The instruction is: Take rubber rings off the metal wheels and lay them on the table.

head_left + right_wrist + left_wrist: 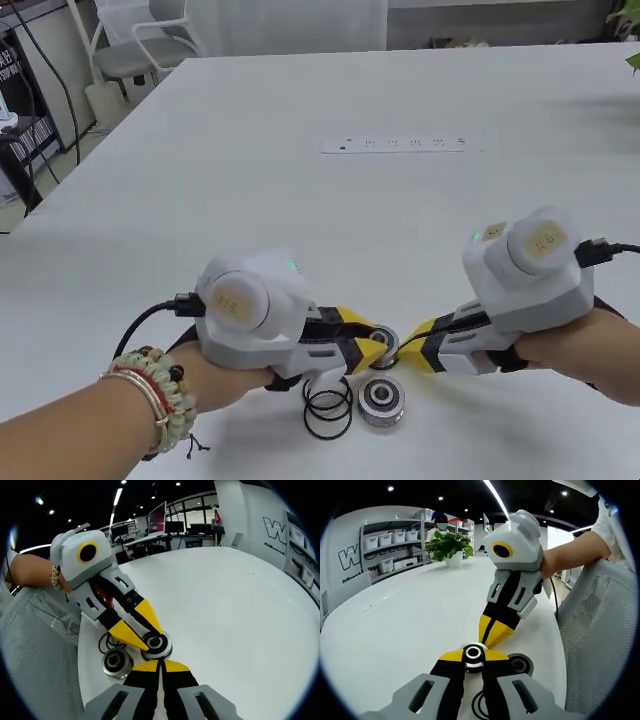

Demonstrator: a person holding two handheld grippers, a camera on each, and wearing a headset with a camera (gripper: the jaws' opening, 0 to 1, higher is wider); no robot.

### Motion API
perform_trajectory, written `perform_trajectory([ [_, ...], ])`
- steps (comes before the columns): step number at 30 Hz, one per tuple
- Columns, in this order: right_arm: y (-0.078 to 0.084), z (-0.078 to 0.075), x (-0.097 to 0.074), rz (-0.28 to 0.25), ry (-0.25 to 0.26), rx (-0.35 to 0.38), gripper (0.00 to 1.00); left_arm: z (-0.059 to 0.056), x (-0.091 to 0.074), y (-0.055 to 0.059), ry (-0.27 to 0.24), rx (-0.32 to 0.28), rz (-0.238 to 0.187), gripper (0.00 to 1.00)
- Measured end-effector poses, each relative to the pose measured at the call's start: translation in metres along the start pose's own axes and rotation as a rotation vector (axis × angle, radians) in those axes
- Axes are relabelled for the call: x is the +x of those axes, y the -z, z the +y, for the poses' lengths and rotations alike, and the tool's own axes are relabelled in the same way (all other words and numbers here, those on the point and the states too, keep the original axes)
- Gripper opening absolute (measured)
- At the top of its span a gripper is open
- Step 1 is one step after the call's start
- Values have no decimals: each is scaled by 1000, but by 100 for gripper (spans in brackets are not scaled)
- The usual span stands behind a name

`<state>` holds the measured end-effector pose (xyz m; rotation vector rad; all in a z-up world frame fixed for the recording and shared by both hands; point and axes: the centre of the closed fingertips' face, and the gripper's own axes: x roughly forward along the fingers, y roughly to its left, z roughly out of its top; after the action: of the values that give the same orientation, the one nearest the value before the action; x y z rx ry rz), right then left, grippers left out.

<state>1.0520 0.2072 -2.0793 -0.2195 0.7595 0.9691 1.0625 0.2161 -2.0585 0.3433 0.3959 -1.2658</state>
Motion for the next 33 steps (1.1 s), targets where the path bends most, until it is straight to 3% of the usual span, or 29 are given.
perform_trajectory([
  [3,1,-2,1,12,13,54,0,1,0,0,-2,-1,1,7],
  [6,2,-2,1,24,11,202,0,1,0,0,-2,-1,1,7],
  [8,3,-3,1,23,10,221,0,1,0,0,-2,0,0,7],
  [12,2,-5,1,13,3,350,0,1,0,0,-1,5,2,7],
  [20,-1,-1,-4,-69,-65,536,0,1,-1,0,-1,6,3,7],
  [22,-8,-6,-7,-126,-62,577,0,1,-1,0,0,6,3,7],
  [23,-14,-4,-11,-154,-94,618,0,1,-1,0,1,6,2,7],
  [24,-14,0,-13,-141,-118,668,0,1,0,0,-1,6,2,7],
  [26,-10,0,-10,-127,-89,591,0,1,0,0,2,7,2,7],
  [33,-14,2,-11,-118,-95,585,0,0,0,0,0,12,4,7],
])
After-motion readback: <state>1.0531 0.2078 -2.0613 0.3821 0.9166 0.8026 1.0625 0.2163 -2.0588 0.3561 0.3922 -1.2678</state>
